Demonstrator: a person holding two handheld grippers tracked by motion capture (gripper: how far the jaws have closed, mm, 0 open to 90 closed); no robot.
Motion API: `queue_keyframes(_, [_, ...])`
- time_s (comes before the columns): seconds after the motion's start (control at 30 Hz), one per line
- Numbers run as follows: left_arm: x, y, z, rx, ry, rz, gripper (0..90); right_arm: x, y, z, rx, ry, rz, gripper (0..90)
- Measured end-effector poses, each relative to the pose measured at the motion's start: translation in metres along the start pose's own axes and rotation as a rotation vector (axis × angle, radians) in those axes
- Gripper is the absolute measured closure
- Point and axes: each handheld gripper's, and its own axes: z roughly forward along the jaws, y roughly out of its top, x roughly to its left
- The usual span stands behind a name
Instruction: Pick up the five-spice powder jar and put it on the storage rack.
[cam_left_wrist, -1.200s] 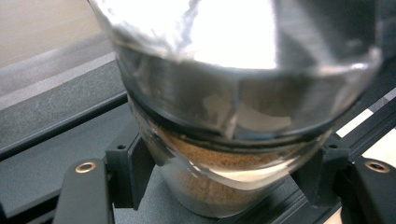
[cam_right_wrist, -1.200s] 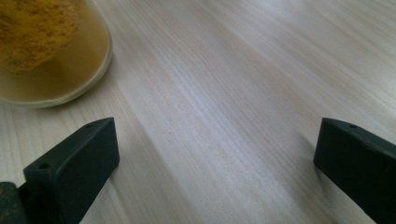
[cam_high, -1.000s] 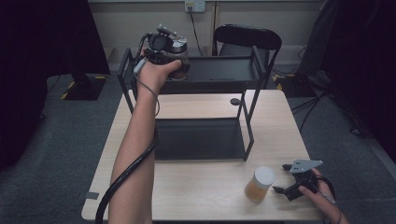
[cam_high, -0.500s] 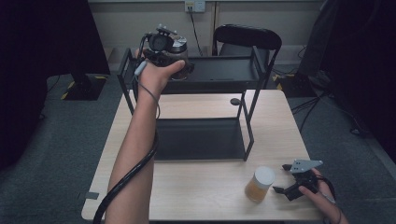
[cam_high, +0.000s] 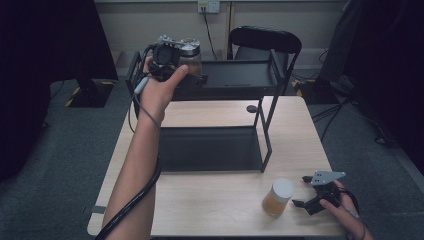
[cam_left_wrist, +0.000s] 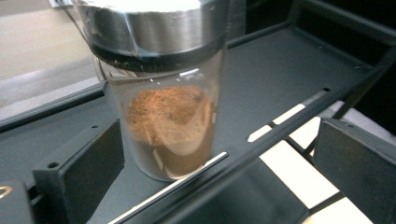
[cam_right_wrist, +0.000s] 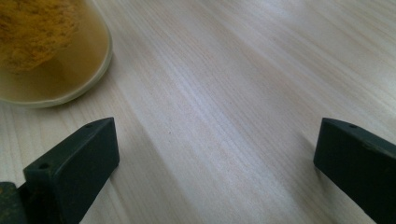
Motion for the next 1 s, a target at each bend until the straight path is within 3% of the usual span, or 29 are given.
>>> queue_keyframes(0.33, [-0.004,-0.019,-0.007,-0.016,-0.038,0.029,1.8,0.000,0.000,0.000,0.000,-0.001,0.001,0.0])
queue_keyframes(1.0, [-0.001,-0.062,-0.012,-0.038,-0.129,0.039,1.7,0.001,0.000,0.000,-0.001,-0.003,0.003,0.0])
